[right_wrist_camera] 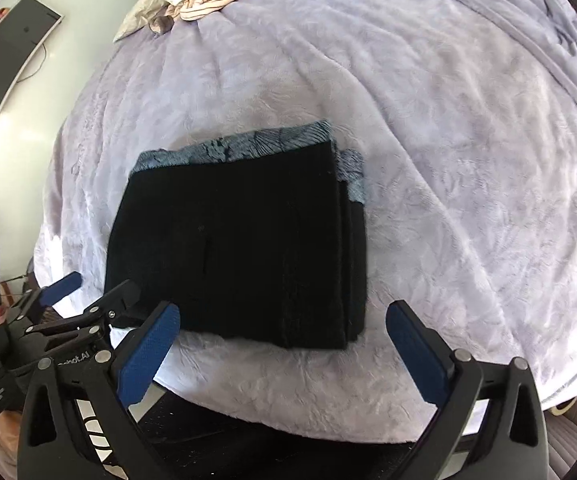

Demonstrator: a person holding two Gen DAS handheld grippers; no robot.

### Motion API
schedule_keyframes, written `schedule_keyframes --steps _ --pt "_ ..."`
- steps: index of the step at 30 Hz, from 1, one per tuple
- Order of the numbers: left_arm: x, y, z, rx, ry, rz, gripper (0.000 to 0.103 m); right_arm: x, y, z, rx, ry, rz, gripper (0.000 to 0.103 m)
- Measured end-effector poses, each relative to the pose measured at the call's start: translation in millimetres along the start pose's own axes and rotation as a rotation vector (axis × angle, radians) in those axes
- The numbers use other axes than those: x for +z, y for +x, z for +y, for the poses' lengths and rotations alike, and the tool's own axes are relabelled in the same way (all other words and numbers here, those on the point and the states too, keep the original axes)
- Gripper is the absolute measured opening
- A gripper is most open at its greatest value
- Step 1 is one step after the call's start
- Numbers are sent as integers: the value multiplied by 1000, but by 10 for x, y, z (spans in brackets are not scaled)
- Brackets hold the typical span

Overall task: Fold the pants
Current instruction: 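Release the trousers with the right gripper and withdraw both grippers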

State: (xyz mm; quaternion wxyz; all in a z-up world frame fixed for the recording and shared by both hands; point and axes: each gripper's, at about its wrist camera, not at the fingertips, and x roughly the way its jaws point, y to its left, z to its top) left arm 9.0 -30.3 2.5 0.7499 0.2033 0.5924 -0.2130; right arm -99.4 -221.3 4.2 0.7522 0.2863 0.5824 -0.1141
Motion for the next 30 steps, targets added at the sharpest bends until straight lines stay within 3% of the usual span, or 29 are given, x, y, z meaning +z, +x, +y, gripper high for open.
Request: schedule_keyframes --steps 11,16,24,30 --pt "-255 -566 -1 21 -18 -76 102 -349 -277 107 -51 -41 -49 103" --pt "-122 -675 43 31 4 -108 102 -414 -431 203 -51 -50 -76 103" --pt "73 -775 220 38 41 -140 102 -345 -553 450 -200 -99 -173 103" --pt "176 -712 294 14 93 -132 102 -264 -558 615 -219 -54 -191 103"
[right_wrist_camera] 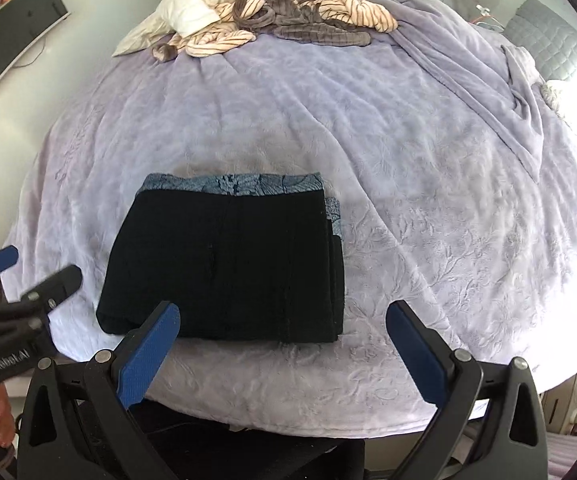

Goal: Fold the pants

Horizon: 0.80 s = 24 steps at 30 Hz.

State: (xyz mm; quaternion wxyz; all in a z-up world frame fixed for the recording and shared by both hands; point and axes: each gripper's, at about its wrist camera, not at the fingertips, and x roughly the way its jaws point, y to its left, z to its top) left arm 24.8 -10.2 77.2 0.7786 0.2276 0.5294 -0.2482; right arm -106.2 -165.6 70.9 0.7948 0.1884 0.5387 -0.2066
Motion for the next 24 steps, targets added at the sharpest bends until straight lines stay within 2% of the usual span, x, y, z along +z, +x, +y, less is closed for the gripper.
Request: schedule_keyframes --steps 24 --pt "70 -35 39 -4 0 -19 102 146 -31 75 -65 9 9 103"
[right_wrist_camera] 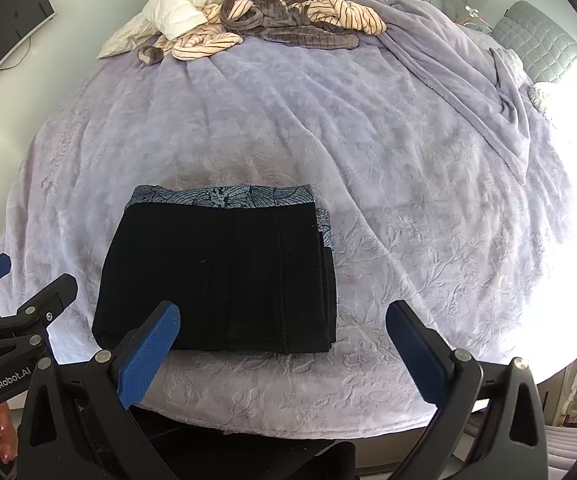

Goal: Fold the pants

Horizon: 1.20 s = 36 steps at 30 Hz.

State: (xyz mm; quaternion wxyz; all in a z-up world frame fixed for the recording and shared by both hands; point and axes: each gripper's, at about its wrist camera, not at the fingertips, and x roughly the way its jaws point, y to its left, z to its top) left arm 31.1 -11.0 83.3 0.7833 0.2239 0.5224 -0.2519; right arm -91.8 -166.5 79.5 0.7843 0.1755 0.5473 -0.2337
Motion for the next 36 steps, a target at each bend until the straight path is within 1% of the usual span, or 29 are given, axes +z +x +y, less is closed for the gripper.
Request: schedule_keyframes --steps 11,17,36 --pt "7 8 -4 -2 4 4 102 15 7 -13 5 3 3 103" --pt "6 16 -73 3 -12 15 102 19 10 -15 5 4 4 103" --pt "5 69 -93 4 -21 24 102 2 32 -31 5 7 12 103"
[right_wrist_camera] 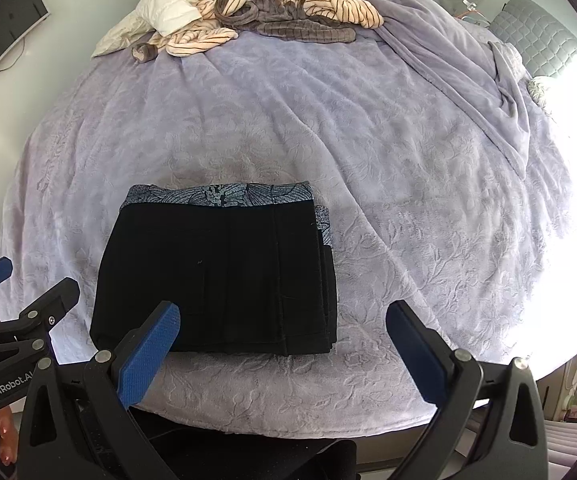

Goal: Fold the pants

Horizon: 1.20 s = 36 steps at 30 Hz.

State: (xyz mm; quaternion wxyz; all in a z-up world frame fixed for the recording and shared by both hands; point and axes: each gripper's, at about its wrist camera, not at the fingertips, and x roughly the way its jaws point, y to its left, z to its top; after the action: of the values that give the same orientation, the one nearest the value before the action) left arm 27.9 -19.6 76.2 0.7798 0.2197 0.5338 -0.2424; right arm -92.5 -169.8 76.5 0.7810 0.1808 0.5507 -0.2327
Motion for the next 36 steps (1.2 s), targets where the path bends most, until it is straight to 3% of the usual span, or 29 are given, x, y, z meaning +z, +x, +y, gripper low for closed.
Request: schedule_keyframes --steps 36 --pt "-32 109 13 -10 26 23 102 11 75 -22 0 -11 16 103"
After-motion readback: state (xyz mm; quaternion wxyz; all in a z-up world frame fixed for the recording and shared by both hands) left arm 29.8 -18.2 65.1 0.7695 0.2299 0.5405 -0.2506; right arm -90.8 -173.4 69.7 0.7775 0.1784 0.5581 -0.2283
